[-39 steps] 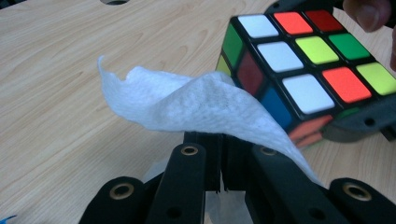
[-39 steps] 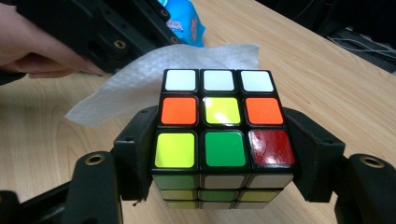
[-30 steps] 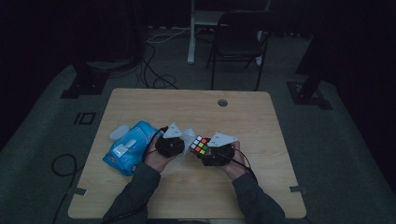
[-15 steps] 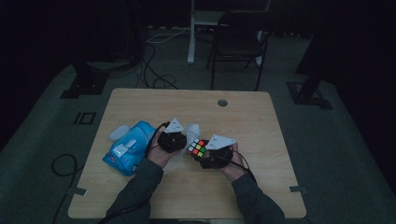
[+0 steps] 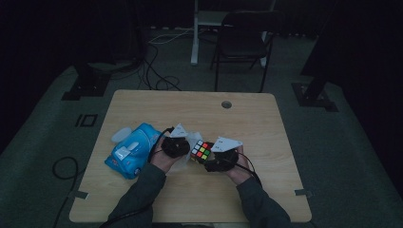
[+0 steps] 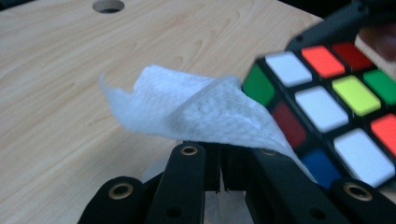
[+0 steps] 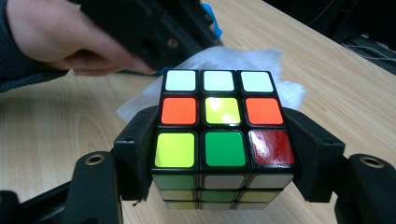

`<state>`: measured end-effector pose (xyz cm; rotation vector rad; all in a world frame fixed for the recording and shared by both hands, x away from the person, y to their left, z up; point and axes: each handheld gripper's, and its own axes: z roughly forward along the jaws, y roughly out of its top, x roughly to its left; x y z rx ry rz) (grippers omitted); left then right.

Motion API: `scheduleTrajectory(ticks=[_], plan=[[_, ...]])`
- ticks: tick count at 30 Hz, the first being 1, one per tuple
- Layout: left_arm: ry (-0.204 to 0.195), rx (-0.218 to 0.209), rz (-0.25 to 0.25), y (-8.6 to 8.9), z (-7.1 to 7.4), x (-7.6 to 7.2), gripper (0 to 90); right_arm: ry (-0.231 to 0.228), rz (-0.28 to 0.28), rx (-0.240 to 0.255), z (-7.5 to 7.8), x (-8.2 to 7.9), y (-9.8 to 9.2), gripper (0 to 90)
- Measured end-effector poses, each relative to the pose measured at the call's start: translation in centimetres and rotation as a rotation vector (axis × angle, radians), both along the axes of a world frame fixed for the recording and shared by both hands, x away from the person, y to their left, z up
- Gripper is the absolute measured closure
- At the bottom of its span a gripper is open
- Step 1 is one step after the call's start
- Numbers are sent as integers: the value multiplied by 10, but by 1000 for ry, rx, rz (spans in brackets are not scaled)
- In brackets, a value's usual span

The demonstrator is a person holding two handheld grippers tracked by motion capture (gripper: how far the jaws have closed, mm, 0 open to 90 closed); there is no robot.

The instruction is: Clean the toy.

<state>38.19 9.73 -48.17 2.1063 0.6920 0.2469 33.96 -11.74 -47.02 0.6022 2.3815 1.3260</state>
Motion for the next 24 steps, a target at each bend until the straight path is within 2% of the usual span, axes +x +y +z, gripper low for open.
scheduleTrajectory(ticks=[3, 9, 13, 18, 24], plan=[[4, 14, -15, 2, -2, -2, 881, 0, -2, 3, 2, 1, -1, 341], [6, 19, -10, 5, -9, -4, 881, 3, -7, 3, 5, 1, 1, 341], [-7, 8, 9, 7, -12, -11, 881, 4, -24, -3, 6, 3, 0, 341], [-38, -8, 27, 10, -7, -22, 882, 8, -45, -5, 6, 6, -2, 341], [-39, -21, 25, 14, -9, -32, 881, 5, -70, -16, 5, 7, -3, 341]])
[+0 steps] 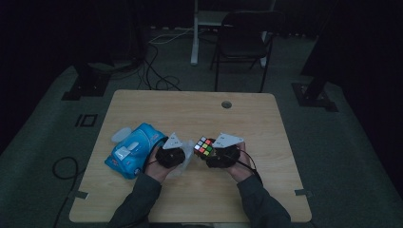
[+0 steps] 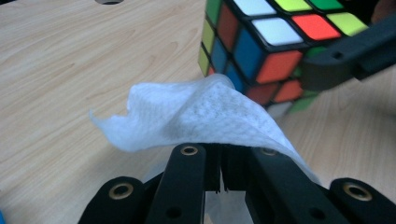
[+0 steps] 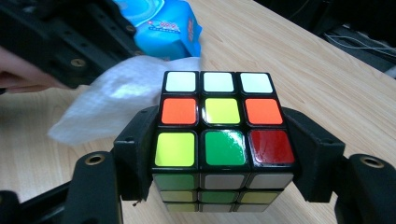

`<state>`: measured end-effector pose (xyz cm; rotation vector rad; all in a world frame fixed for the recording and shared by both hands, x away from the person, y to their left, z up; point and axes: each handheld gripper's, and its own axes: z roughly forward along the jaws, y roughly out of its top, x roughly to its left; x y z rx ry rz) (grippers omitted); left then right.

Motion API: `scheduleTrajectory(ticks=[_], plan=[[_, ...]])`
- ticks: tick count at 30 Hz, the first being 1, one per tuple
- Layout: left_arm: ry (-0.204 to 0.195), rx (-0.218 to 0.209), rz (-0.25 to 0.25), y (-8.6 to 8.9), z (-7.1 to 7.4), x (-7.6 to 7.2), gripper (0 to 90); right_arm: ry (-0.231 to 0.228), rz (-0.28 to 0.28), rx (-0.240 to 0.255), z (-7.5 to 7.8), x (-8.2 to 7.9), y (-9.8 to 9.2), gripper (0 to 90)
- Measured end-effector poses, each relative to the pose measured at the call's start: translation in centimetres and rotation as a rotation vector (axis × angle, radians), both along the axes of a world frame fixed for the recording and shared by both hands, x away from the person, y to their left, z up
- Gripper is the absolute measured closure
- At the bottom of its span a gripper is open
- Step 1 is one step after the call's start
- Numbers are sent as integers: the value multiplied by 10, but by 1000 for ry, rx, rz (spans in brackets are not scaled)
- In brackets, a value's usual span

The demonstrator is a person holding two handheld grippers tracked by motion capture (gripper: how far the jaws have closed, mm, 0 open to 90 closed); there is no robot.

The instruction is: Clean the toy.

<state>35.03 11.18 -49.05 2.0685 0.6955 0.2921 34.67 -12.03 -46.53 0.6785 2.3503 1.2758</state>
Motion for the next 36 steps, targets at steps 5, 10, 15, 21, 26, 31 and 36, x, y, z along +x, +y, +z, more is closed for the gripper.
scheduleTrajectory(ticks=[5, 10, 15, 21, 26, 31, 36], plan=[[-9, -21, -14, 0, 3, -6, 881, 1, -7, -9, -1, 1, 1, 341], [-30, -13, -26, -3, 11, -10, 881, 9, -11, -12, -3, 1, 1, 341], [-30, -25, -31, -3, 11, -11, 881, 9, -14, -11, -3, 1, 0, 340], [-39, -45, -47, -5, 17, -13, 881, 16, -23, -25, -8, 2, 2, 341], [-46, -58, -51, -4, 21, -14, 881, 25, -13, -32, -9, 1, 5, 341], [-33, -58, -57, -2, 16, -11, 880, 23, -18, -42, -9, 1, 5, 341], [-26, -46, -47, -2, 11, -9, 880, 32, -31, -47, -11, 2, 3, 341]])
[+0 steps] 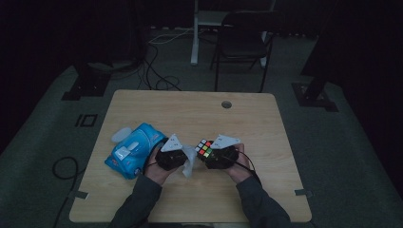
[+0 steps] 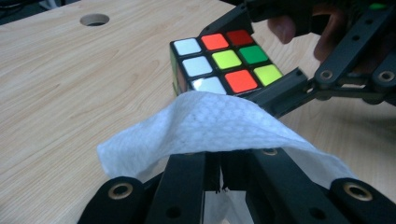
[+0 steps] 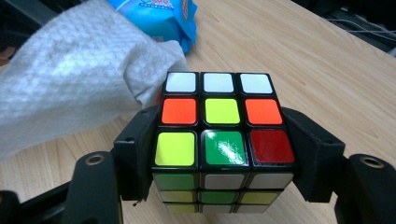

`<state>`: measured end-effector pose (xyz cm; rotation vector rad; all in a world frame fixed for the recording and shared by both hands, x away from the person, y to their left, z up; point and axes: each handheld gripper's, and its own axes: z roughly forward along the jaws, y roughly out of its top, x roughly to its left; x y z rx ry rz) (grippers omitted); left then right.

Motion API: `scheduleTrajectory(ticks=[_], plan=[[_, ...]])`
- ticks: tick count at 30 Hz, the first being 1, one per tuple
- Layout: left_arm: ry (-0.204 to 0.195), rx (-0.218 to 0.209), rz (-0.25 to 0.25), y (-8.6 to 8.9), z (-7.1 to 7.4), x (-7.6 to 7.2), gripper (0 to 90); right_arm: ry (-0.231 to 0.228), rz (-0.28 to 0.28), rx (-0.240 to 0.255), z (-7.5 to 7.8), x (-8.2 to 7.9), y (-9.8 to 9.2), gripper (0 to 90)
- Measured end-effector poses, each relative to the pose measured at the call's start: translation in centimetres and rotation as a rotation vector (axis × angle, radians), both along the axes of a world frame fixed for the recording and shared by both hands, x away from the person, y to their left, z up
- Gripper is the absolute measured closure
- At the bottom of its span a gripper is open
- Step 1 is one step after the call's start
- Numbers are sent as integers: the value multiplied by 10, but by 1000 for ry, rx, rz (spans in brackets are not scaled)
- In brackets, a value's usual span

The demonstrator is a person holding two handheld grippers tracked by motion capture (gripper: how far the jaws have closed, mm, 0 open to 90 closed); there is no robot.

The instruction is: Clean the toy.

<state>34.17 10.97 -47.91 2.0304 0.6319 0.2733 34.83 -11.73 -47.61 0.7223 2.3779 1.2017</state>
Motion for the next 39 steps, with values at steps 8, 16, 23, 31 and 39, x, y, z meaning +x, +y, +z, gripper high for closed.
scheduleTrajectory(ticks=[8, 16, 23, 31, 39], plan=[[15, 48, 1, -7, -8, 0, 876, -6, -12, 23, 4, 2, 3, 341], [27, 60, -8, -13, -13, -1, 875, -6, -19, 46, 7, 5, 4, 341], [25, 63, -47, -24, -10, -5, 875, 7, -41, 67, 8, 7, 5, 341], [8, 68, -93, -35, -7, -11, 874, 12, -40, 74, 8, 8, 5, 341], [10, 58, -85, -31, -8, -10, 875, 12, -44, 70, 5, 8, 4, 341]])
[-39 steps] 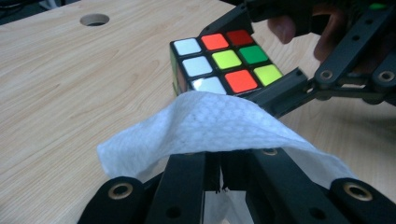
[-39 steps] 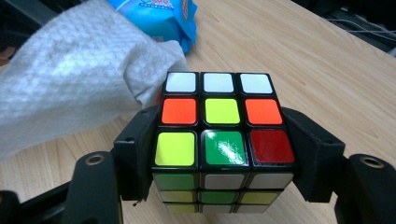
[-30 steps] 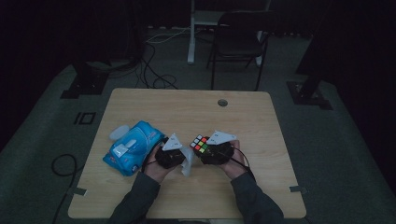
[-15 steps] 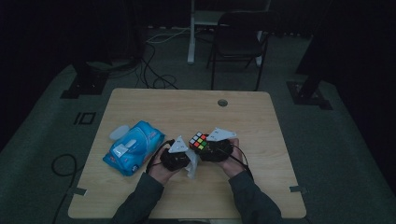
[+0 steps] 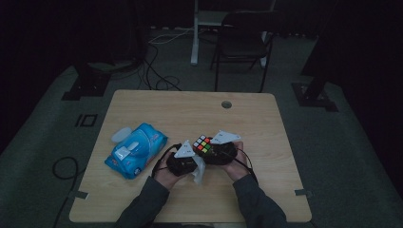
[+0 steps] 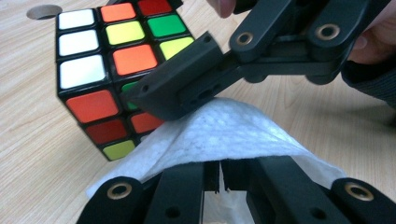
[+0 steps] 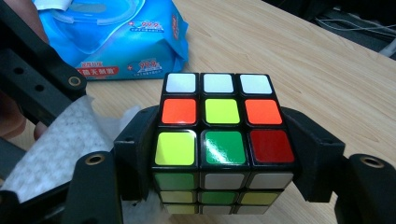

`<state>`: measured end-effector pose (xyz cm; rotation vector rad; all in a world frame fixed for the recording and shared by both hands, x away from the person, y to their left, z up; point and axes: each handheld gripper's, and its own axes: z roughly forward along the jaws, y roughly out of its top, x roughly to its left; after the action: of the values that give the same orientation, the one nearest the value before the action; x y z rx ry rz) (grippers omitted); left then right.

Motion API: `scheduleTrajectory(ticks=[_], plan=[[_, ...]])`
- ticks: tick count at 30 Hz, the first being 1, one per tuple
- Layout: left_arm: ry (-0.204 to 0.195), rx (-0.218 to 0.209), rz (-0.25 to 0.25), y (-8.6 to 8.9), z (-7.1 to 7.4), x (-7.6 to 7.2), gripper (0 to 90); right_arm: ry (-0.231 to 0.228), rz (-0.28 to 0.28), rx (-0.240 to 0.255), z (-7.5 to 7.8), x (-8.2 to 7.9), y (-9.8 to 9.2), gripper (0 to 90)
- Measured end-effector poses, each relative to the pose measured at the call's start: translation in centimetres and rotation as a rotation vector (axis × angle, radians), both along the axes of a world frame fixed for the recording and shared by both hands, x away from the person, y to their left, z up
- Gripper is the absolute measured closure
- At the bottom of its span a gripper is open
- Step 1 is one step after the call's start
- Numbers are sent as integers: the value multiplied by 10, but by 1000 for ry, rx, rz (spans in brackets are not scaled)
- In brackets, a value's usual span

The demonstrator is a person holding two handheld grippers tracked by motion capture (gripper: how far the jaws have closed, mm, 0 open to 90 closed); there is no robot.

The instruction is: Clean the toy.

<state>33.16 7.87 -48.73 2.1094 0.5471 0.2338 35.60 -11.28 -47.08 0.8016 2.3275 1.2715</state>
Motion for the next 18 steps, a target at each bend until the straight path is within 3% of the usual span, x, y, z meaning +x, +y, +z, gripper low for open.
scheduleTrajectory(ticks=[3, 9, 18], plan=[[5, 6, 29, 6, -3, 4, 875, 1, 3, -1, 0, 0, -1, 341], [6, -34, 90, 20, 0, 9, 874, 5, 10, -8, -1, -2, -2, 341], [-15, -52, 117, 26, 4, 11, 871, 8, 2, -8, -2, 0, -1, 341]])
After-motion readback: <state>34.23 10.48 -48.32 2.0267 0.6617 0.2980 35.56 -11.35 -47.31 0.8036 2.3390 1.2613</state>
